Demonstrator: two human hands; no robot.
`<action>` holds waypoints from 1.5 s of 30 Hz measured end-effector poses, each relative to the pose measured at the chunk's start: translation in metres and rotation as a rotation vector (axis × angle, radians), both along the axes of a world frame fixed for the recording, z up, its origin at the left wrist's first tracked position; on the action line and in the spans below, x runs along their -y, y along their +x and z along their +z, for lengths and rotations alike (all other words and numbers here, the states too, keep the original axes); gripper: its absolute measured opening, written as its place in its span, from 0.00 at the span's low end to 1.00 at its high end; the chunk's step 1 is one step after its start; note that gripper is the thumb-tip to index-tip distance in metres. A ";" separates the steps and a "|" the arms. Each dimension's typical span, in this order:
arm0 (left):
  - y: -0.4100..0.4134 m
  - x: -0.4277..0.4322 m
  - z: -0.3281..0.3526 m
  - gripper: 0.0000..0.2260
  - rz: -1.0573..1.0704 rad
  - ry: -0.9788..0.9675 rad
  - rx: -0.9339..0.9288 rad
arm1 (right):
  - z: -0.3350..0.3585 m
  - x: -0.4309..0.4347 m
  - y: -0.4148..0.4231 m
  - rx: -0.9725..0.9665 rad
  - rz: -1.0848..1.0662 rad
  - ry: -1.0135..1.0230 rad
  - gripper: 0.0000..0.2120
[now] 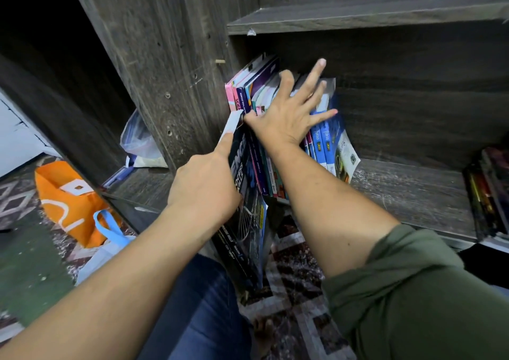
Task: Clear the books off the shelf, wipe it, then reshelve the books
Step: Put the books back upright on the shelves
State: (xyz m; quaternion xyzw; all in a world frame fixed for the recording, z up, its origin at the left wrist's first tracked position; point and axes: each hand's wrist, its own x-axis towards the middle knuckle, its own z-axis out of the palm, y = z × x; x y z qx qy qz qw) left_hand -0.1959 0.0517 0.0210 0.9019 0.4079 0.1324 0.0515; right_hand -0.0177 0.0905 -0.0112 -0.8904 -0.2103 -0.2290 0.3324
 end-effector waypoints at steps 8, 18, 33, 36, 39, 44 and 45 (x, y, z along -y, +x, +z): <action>-0.004 0.001 0.009 0.36 -0.008 0.025 -0.027 | -0.007 0.007 0.012 0.096 -0.063 0.024 0.36; 0.005 -0.002 0.017 0.34 -0.021 -0.002 -0.002 | -0.007 0.004 0.011 0.071 -0.071 -0.109 0.54; 0.038 -0.002 0.063 0.32 -0.097 0.086 -0.089 | 0.002 0.035 0.027 -0.015 -0.032 -0.225 0.37; 0.054 -0.015 0.075 0.28 -0.105 0.165 -0.134 | 0.003 0.039 0.033 -0.025 -0.056 -0.229 0.36; 0.065 -0.025 0.089 0.30 -0.085 0.205 -0.141 | 0.003 0.045 0.040 -0.013 -0.067 -0.230 0.34; 0.087 -0.033 0.087 0.27 -0.124 0.283 -0.012 | 0.000 0.047 0.040 0.020 -0.074 -0.243 0.34; 0.093 -0.035 0.079 0.28 -0.129 0.278 0.000 | 0.000 0.048 0.039 0.025 -0.066 -0.248 0.35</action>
